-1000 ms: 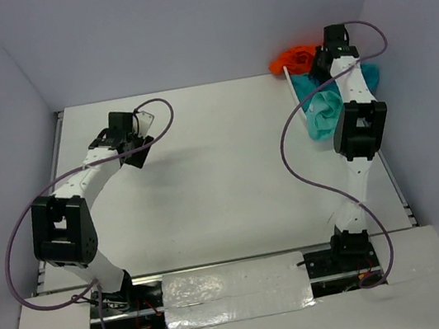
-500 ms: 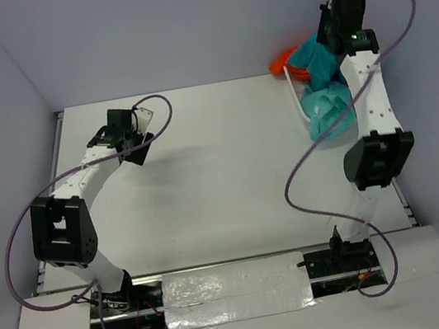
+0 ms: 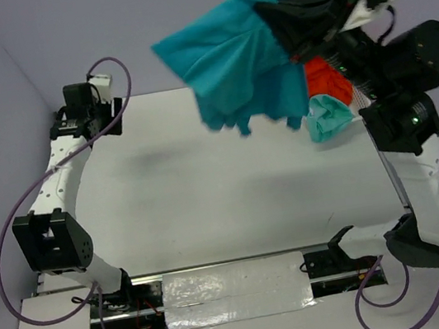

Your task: Fold and stack the t-shirts

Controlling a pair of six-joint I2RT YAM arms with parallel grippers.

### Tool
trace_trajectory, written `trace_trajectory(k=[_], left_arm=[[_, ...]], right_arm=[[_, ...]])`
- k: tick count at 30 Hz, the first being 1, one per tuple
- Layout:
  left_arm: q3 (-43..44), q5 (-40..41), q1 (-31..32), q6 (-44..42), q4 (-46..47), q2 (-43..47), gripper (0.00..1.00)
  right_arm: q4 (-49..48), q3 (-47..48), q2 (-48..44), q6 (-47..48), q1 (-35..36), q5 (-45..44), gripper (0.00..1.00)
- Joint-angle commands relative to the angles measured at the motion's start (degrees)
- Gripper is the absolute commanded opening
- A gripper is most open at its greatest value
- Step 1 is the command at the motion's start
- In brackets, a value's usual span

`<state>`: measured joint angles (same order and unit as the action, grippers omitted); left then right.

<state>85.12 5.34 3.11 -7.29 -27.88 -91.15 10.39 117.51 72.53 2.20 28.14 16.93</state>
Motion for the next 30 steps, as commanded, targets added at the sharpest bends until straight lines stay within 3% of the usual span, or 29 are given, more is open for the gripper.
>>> trace_trajectory(k=[1, 5, 6, 9, 10, 11, 12, 13, 14, 15, 16, 20, 22, 23, 24, 25, 26, 30], left_arm=[[4.8, -2.3, -2.9, 3.0, -0.8, 1.9, 0.81], [7.8, -2.2, -7.9, 4.3, -0.5, 1.9, 0.83], [8.5, -1.9, -9.8, 4.3, -0.2, 1.9, 0.83], [8.0, -0.1, -11.8, 1.7, 1.3, 2.0, 0.84], [7.7, 0.6, -11.7, -0.1, 1.7, 2.0, 0.84], [7.4, 0.8, -11.8, -0.6, 1.9, 2.0, 0.85], [6.9, -0.2, -11.8, -1.1, 1.9, 1.9, 0.84], [6.7, -1.6, -11.8, -1.8, 1.4, 1.8, 0.84], [6.5, -3.6, -11.4, -2.4, 0.6, 1.6, 0.82], [5.4, -7.5, -11.1, -3.2, -0.8, 1.8, 0.8], [4.6, -9.5, -10.6, -5.4, -1.6, 1.9, 0.78], [0.1, -17.0, -7.6, -8.8, -6.5, 1.9, 0.7], [-4.5, -18.8, -6.7, -9.8, -7.3, 2.0, 0.68], [-6.1, -18.5, -5.8, -10.0, -7.1, 1.9, 0.68], [-9.1, -17.8, -5.1, -10.4, -6.7, 1.7, 0.68], [-10.4, -14.9, -3.6, -11.1, -5.0, 1.4, 0.68], [-12.1, -13.3, -2.3, -11.5, -4.4, 0.5, 0.67], [-12.9, -11.5, 4.6, -13.4, -4.3, -0.8, 0.67]], right_arm=[[0.7, -5.6, 8.4, -5.1, 4.2, 9.2, 0.0], [-2.6, -15.1, 14.6, -15.8, 5.0, 9.3, 0.0], [-2.0, -16.7, 18.8, -17.5, 4.9, 7.5, 0.06], [6.1, -13.0, 27.5, -18.6, 4.3, 5.0, 0.4], [13.9, -9.6, 35.3, -18.5, 3.9, 4.1, 0.65], [18.2, -5.7, 39.7, -17.9, 3.5, 3.5, 0.74], [23.0, 4.3, 43.9, -17.7, 2.6, 2.8, 0.83], [32.5, 9.9, 51.2, -17.7, 2.4, 1.0, 0.92], [35.8, 17.1, 53.8, -17.8, 2.2, -1.3, 0.98], [37.4, 17.7, 54.8, -16.9, 2.3, -2.3, 1.0], [35.9, 15.7, 53.3, -16.8, 2.4, -3.6, 1.0], [16.3, -17.0, 38.7, -18.5, 2.4, -3.4, 1.0], [10.1, -24.0, 33.8, -19.0, 2.5, -3.3, 0.95], [9.6, -28.0, 33.1, -19.0, 2.7, -3.0, 0.87], [9.5, -29.3, 32.9, -18.9, 2.9, -2.5, 0.45], [10.0, -31.0, 33.3, -19.9, 3.4, -3.1, 0.24], [10.4, -31.6, 34.6, -20.5, 3.8, -3.7, 0.16], [12.6, -32.2, 38.6, -20.0, 5.3, -4.6, 0.46]])
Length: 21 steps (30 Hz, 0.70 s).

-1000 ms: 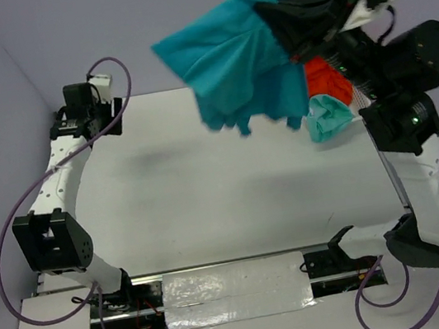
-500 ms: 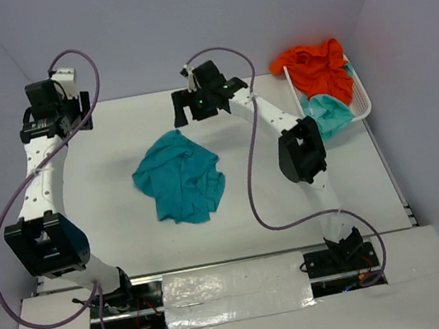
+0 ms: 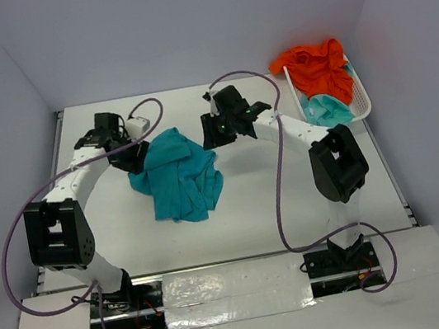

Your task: Fold and stack the t-shirts

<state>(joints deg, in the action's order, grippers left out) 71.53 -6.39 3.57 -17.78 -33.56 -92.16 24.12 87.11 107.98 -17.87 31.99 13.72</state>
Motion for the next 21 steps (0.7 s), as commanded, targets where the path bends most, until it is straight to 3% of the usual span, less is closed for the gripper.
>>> trace_trajectory(k=[1, 6, 11, 14, 17, 18, 20, 21], left_arm=[[0.5, -0.2, 5.1, -3.0, 0.1, 0.1, 0.68], [-2.6, -7.3, 8.7, -4.5, -5.0, -0.7, 0.75], [-9.7, -4.5, 15.0, -6.5, -5.5, -1.4, 0.85], [-12.3, -2.5, 18.3, -4.6, -3.0, -1.9, 0.85], [-13.4, 0.6, 18.3, -2.8, 0.8, -3.0, 0.73], [-13.6, 1.3, 18.3, -2.7, 2.1, -3.5, 0.63], [-14.0, 1.9, 18.4, -3.0, 2.1, -4.0, 0.54], [-14.1, 2.0, 18.3, -3.0, 1.4, -4.2, 0.41]], right_arm=[[-0.7, -1.0, 4.1, 0.2, 2.5, -2.7, 0.53], [2.5, 4.4, 10.4, -0.4, 2.9, -6.2, 0.59], [2.1, 1.1, 10.7, -0.9, 2.9, -5.8, 0.59], [1.5, -2.5, 9.6, -1.1, 2.9, -5.9, 0.58], [-0.3, -5.0, 9.0, -1.2, 3.1, -4.7, 0.51], [-0.1, -5.4, 8.9, -1.2, 3.1, -4.3, 0.48], [0.1, -5.5, 9.2, -1.1, 3.1, -2.8, 0.34], [0.0, -5.9, 9.0, -1.0, 3.1, -2.0, 0.21]])
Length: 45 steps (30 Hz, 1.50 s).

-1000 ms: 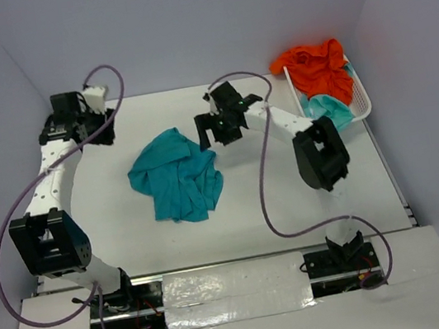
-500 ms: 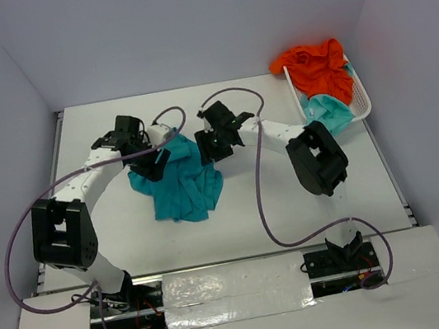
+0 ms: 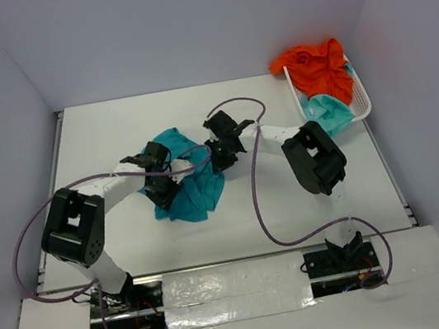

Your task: Fold and stack the t-shirts

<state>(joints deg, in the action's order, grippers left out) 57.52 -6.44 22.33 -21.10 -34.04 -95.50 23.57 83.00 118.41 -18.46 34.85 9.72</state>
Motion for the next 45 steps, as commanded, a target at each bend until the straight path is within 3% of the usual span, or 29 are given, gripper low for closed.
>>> trace_trajectory(k=[1, 3, 5, 9, 14, 18, 25, 28, 38, 45], left_arm=[[-0.1, 2.2, -0.4, 0.4, 1.7, -0.8, 0.34], [0.4, 3.6, -0.5, 0.6, 1.3, -0.3, 0.12], [2.4, 4.1, -1.1, 0.9, -1.0, 0.3, 0.09], [16.4, 5.0, -2.3, 2.0, -9.2, 2.3, 0.08], [27.2, 8.4, -2.7, 0.5, -14.7, 4.8, 0.06], [38.1, 14.7, -4.0, 0.3, -14.3, 4.8, 0.06], [55.4, 26.4, -10.4, -3.8, -7.0, 2.7, 0.06], [65.0, 27.8, -13.6, -2.7, -5.2, 1.2, 0.07], [69.8, 28.6, -14.2, -1.3, -9.1, 3.6, 0.07], [68.3, 19.5, -13.5, 0.2, -14.4, 7.0, 0.09]], right_arm=[[0.1, -2.1, -1.7, -0.4, 0.2, 2.8, 0.13], [-1.1, -2.5, -2.0, -0.5, 0.2, 5.0, 0.0], [-1.2, -1.5, -2.7, -0.6, -0.5, 7.1, 0.0], [-3.7, -2.1, -7.6, -2.8, -4.2, 9.5, 0.0], [-6.4, -5.9, -15.0, -4.2, -11.5, 11.6, 0.0], [-3.9, -6.4, -23.6, -2.6, -16.6, 10.6, 0.0], [1.8, 3.1, -33.5, 3.9, -22.2, 6.7, 0.0], [5.2, 8.1, -36.2, 5.7, -24.0, 3.7, 0.0], [10.7, 16.8, -48.5, 15.3, -23.9, -2.1, 0.0], [9.5, 21.5, -54.4, 17.9, -24.0, -6.8, 0.0]])
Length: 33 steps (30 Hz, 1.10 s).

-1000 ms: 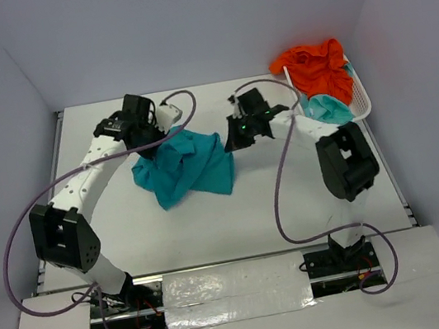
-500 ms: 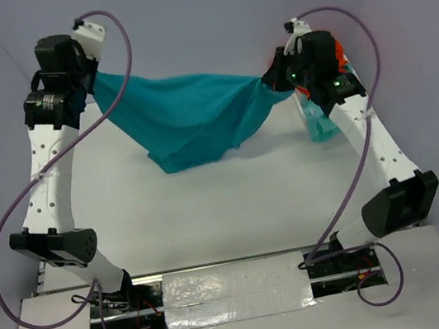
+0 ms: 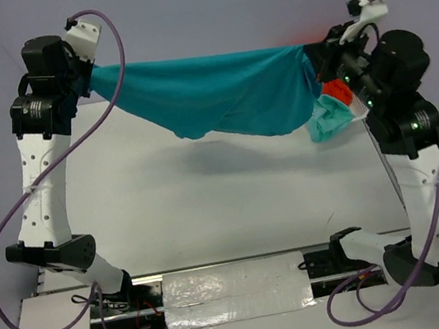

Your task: Fold and stack the t-shirts

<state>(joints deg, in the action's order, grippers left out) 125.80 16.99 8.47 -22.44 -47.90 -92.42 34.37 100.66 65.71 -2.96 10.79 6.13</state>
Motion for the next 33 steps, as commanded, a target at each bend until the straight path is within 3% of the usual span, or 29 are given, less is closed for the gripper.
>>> trace_trajectory(k=[1, 5, 11, 13, 14, 16, 17, 18, 21, 23, 25, 26, 27, 29, 31, 33], left_arm=[[-2.1, -6.4, 0.5, 1.6, -0.5, 3.8, 0.09], [-4.6, -10.5, 0.6, 2.4, 3.2, 0.2, 0.09], [8.8, -8.7, -1.1, 2.0, 5.1, -16.0, 0.1], [9.9, -9.7, -2.3, 1.8, 6.1, -20.1, 0.14], [8.4, -10.6, -2.6, 1.3, 7.3, -20.6, 0.21], [2.4, -11.3, -2.9, -0.3, 10.6, -22.0, 0.52], [1.1, -12.2, -2.9, -0.3, 11.2, -23.9, 0.82], [1.0, -11.6, -2.9, 0.5, 11.6, -25.7, 0.99], [10.7, -11.6, -2.9, 6.6, 6.5, -33.6, 0.99], [12.5, -16.3, -2.1, 7.7, 5.4, -33.8, 0.95], [5.9, -21.0, -0.5, 4.3, 8.1, -29.3, 0.86], [-4.1, -23.7, 2.3, 1.5, 9.4, -22.8, 0.72], [-9.3, -27.6, 4.2, -6.5, 10.2, -19.0, 0.63], [-18.5, -29.1, 11.1, -14.0, 7.7, -11.6, 0.43], [-26.0, -30.6, 14.8, -18.7, 1.2, -10.3, 0.44], [-32.8, -32.7, 17.3, -17.2, 1.0, -9.8, 0.48]], right_arm=[[-1.3, 4.4, -1.2, 3.7, 0.1, -3.2, 0.0], [-1.9, 4.6, 5.4, 3.7, 0.1, -1.9, 0.0], [1.4, 16.5, 20.8, -1.6, 0.4, 0.8, 0.0], [1.9, 14.9, 22.4, -3.7, 1.8, 4.0, 0.0], [0.0, 9.5, 22.3, -5.5, 2.5, 5.2, 0.0], [-3.7, 2.7, 22.0, -7.0, 5.6, 8.6, 0.0], [-8.0, -3.4, 22.4, -9.8, 6.3, 9.7, 0.0], [-9.9, -5.5, 24.0, -11.2, 7.3, 11.1, 0.0], [-12.7, -7.2, 31.3, -16.1, 7.6, 15.6, 0.0], [-12.0, -5.7, 36.1, -17.1, 7.4, 15.0, 0.0], [-12.0, -5.5, 38.4, -17.3, 6.4, 14.5, 0.0], [-11.8, -5.5, 39.4, -17.7, 5.7, 14.5, 0.0], [-11.5, -5.5, 41.0, -18.2, 5.3, 14.7, 0.0], [-11.3, -6.0, 41.9, -18.4, 3.9, 14.3, 0.0], [-12.1, -7.6, 42.2, -18.6, 2.5, 14.1, 0.0], [-12.5, -8.5, 42.4, -19.0, 1.9, 14.7, 0.0]])
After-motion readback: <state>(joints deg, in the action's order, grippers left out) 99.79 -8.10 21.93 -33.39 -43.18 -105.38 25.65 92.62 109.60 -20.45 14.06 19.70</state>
